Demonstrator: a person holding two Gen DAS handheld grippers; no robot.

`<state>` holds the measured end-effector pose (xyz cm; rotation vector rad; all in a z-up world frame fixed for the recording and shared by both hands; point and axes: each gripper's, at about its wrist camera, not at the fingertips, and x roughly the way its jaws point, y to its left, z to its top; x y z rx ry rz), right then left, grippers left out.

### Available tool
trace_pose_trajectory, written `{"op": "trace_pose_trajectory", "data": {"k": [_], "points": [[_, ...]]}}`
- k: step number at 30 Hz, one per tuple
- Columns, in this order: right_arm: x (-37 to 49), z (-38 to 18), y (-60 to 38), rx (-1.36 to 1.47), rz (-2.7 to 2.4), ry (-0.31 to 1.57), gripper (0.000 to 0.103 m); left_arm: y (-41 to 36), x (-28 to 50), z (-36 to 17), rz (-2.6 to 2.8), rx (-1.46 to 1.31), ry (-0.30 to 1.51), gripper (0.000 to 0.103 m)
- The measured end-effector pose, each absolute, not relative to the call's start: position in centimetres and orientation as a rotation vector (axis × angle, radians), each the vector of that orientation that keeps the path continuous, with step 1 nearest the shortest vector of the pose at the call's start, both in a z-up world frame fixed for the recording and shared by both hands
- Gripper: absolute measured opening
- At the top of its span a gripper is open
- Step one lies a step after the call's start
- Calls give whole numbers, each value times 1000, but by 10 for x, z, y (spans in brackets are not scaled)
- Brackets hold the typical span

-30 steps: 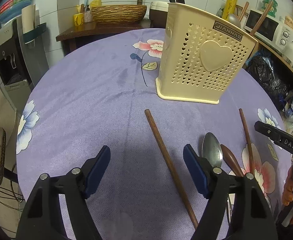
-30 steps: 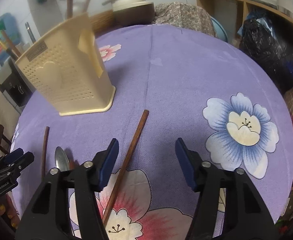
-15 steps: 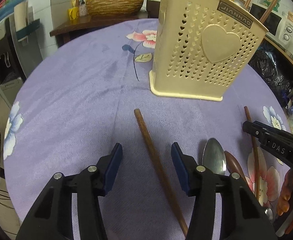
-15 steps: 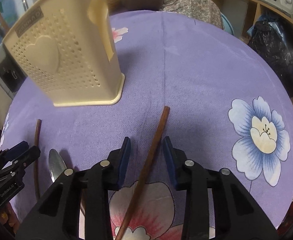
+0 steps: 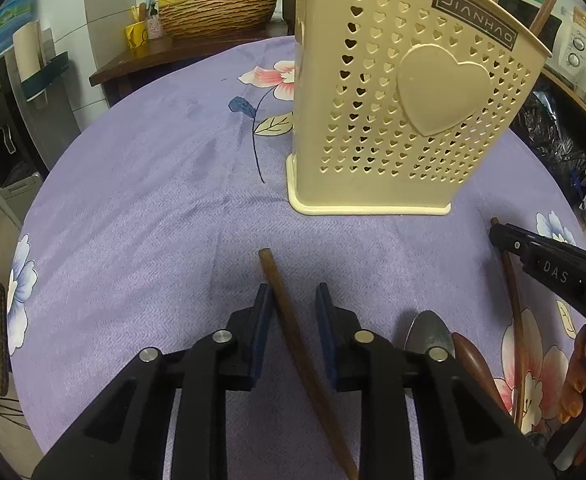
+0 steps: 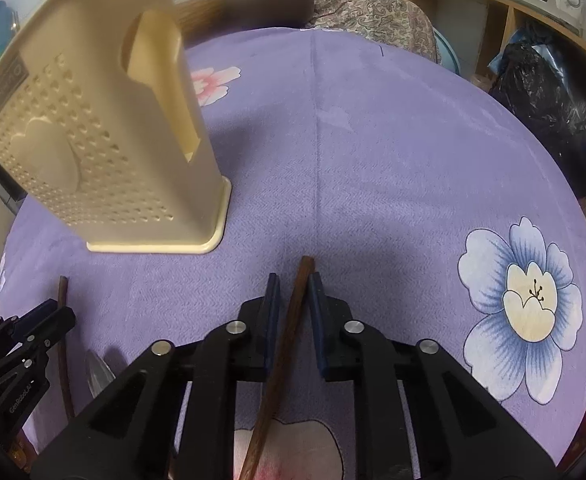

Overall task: Organize utensils
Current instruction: 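Close the left tool on the brown chopstick, then lift the brown chopstick upright with the left tool over the holder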

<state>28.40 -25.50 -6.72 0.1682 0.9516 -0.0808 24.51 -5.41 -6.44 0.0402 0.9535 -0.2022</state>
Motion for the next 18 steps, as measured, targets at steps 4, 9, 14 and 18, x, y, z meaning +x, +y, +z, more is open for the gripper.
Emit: {"op": "trace_pose_trajectory", "data": {"k": [4,9,14,18], "points": [[286,-68,-258,174,-80,947,11,-54,246,-64,-201,38,953,14],[285,-70,-259,182,-76,943,11,-55,248,-64,-204,37,953,12],[287,-71,-263,212,-67,944,11,-56,251,-64,-208,26,953,11],[287,-72,-270,264,-51,945,10,-55,254,-64,-220,8,955,11]]}}
